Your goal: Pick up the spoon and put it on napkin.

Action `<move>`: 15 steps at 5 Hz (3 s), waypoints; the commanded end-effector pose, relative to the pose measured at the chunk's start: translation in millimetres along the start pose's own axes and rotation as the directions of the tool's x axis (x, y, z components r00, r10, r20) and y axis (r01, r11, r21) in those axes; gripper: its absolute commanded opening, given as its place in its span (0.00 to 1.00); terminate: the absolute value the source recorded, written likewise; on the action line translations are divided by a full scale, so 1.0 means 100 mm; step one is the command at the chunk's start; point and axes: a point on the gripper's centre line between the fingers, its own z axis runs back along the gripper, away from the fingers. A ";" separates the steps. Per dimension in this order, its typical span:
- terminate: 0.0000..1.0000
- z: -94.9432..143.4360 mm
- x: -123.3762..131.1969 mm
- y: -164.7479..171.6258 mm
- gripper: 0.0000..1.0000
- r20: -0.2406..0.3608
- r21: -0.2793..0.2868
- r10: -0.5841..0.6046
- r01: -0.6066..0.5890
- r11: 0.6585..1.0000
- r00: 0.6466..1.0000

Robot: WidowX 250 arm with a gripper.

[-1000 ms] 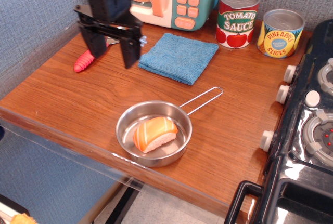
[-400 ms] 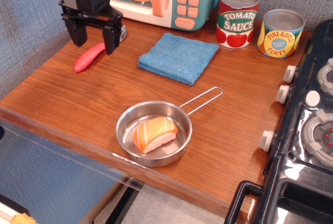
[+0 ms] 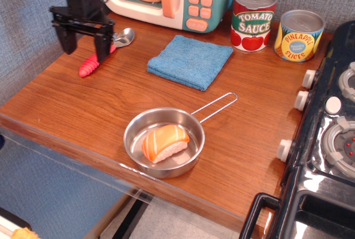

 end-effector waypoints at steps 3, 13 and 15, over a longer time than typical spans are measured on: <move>0.00 -0.09 0.15 0.02 1.00 0.052 0.012 -0.019 0.018 1.000 0.998; 0.00 0.43 0.27 -1.77 0.00 0.196 -0.054 -0.236 0.251 0.966 0.952; 0.00 0.22 0.17 -1.54 0.00 0.122 -0.037 -0.103 0.108 0.993 0.987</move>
